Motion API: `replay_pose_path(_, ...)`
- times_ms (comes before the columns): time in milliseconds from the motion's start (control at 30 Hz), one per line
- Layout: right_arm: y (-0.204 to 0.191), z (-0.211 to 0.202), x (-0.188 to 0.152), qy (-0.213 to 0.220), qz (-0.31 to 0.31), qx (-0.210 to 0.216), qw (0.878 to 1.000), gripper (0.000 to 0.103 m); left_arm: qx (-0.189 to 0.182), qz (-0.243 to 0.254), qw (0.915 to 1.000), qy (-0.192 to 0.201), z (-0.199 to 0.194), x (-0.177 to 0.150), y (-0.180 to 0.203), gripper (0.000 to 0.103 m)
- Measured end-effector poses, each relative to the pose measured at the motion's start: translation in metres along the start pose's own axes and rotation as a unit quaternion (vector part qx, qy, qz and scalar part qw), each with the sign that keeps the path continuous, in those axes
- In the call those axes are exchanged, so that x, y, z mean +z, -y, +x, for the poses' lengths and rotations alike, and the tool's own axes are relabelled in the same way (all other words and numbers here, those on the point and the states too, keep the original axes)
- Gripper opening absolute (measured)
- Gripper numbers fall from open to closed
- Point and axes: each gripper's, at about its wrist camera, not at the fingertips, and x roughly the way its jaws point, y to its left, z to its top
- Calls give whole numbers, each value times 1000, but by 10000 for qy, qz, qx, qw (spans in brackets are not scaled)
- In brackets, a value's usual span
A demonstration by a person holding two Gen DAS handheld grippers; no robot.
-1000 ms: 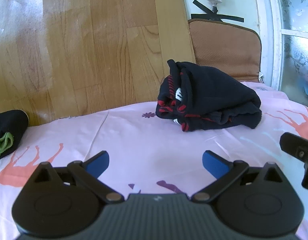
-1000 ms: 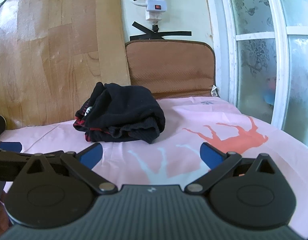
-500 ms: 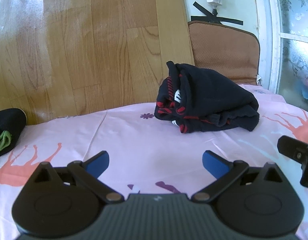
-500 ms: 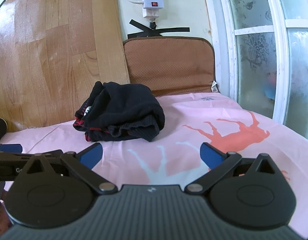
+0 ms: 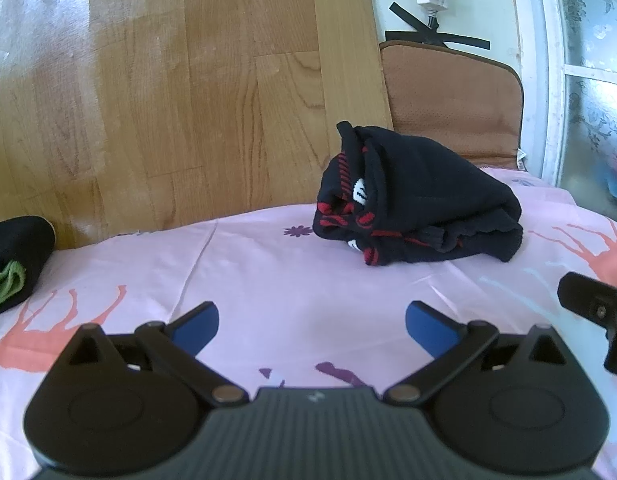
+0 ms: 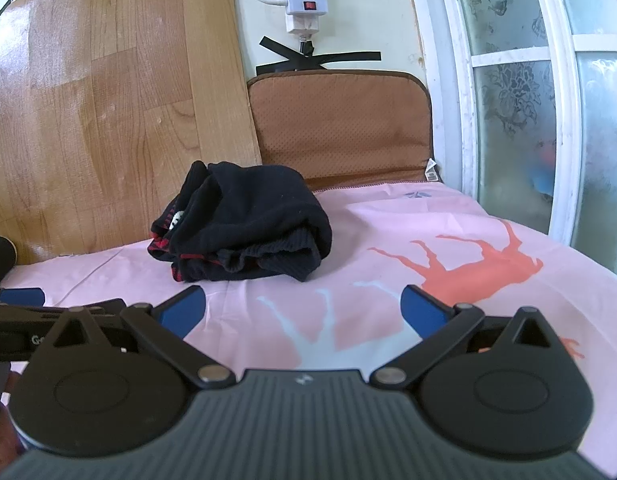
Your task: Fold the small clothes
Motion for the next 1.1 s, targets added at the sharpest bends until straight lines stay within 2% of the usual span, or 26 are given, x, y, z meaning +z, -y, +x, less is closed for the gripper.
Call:
replay_pose_path(833, 2, 0, 0, 34, 21, 29, 10000, 103, 112, -30, 9997, -204, 0, -1, -4, 103)
replay_pose_path(1100, 3, 0, 0, 35, 22, 36, 10000, 103, 104, -6, 9998, -150, -2, -1, -4, 103)
